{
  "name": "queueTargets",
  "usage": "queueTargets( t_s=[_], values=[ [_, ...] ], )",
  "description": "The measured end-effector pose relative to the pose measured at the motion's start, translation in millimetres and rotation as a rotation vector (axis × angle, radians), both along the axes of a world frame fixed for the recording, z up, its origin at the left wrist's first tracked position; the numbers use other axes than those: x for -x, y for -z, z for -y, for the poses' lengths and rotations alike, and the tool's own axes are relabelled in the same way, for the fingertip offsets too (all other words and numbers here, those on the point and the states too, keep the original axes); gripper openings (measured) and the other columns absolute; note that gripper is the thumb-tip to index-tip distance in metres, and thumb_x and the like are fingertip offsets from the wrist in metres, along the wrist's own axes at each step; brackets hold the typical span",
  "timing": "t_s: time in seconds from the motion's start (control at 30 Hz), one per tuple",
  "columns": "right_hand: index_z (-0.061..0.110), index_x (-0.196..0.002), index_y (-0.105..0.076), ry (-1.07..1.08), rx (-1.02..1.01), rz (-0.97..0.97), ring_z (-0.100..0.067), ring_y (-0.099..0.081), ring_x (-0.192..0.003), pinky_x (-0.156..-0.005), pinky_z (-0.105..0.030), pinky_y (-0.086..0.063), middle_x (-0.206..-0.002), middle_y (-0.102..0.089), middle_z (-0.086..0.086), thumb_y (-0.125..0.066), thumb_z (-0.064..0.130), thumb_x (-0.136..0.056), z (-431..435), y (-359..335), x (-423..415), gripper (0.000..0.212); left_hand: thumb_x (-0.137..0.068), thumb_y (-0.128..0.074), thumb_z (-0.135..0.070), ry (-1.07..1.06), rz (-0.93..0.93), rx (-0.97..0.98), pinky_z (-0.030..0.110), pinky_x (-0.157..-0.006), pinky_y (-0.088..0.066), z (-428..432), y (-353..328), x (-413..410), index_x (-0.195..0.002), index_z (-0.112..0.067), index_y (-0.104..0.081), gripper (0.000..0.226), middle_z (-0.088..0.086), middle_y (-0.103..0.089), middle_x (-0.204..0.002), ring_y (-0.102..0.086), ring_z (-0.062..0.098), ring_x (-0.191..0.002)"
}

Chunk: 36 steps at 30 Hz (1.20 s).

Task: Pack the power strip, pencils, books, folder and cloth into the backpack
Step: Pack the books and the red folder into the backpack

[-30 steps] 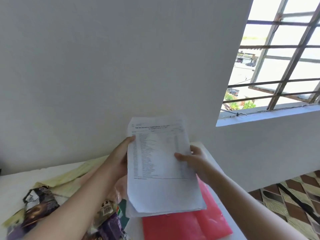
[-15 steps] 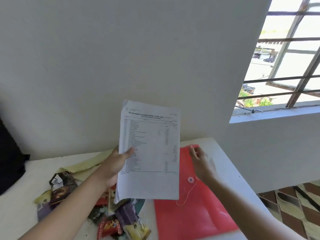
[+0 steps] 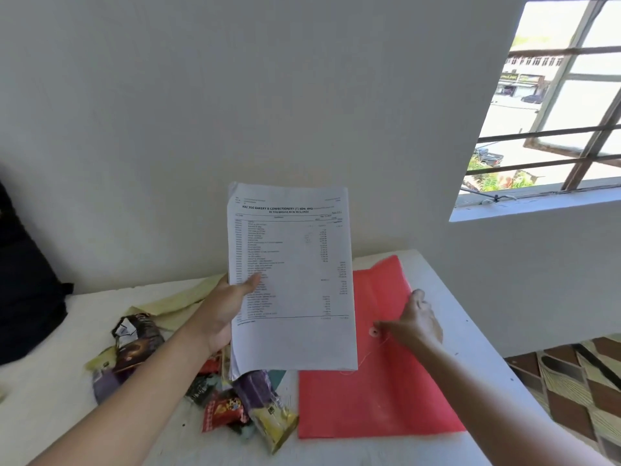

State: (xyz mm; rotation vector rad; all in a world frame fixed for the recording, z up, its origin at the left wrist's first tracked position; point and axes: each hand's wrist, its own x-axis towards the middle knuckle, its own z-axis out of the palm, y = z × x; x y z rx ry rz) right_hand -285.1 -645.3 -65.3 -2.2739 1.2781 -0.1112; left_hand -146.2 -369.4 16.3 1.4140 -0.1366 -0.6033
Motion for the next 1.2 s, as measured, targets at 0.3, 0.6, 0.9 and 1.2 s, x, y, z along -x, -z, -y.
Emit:
queueTargets(
  t_s=[0.3, 0.6, 0.9, 1.2],
  values=[
    [0.022, -0.118, -0.041, -0.112, 0.261, 0.431, -0.030, -0.053, -0.071, -0.066, -0.037, -0.041, -0.075, -0.052, 0.003, -0.054, 0.015, -0.085, -33.0, -76.4, -9.2, 0.036, -0.103, -0.056, -0.019, -0.025, 0.133, 0.052, 0.042, -0.082, -0.058, 10.9, -29.7, 6.8, -0.131, -0.021, -0.063, 0.029, 0.005, -0.075, -0.119, -0.073, 0.027, -0.104],
    [0.023, -0.110, -0.053, -0.126, 0.071, 1.016, -0.026, -0.065, -0.063, -0.060, -0.037, -0.053, -0.073, -0.064, -0.003, -0.058, 0.011, -0.087, -55.9, -191.2, -23.2, 0.027, -0.101, -0.059, -0.019, -0.212, 0.337, 0.124, 0.041, -0.080, -0.056, -34.8, -110.6, -18.3, -0.131, -0.024, -0.064, 0.030, 0.002, -0.075, -0.116, -0.071, 0.028, -0.104],
    [0.004, -0.101, -0.066, -0.245, -1.062, 1.028, -0.025, -0.066, -0.057, -0.059, -0.030, -0.052, -0.070, -0.067, -0.008, -0.051, 0.007, -0.092, -131.8, -168.9, -88.6, 0.018, -0.102, -0.058, -0.025, -0.228, 0.461, -0.046, 0.044, -0.094, -0.056, -121.7, -115.7, -44.2, -0.128, -0.032, -0.063, 0.028, -0.007, -0.076, -0.115, -0.072, 0.020, -0.106],
    [-0.001, -0.103, -0.073, -0.396, -1.412, 0.638, -0.030, -0.073, -0.070, -0.063, -0.034, -0.059, -0.088, -0.074, -0.020, -0.059, 0.030, -0.096, -222.3, -91.7, -127.9, 0.034, -0.108, -0.050, -0.017, -0.168, 0.182, -0.394, 0.044, -0.103, -0.052, -223.2, -7.0, -68.4, -0.135, -0.035, -0.052, 0.032, 0.000, -0.065, -0.132, -0.066, 0.024, -0.116]
  ],
)
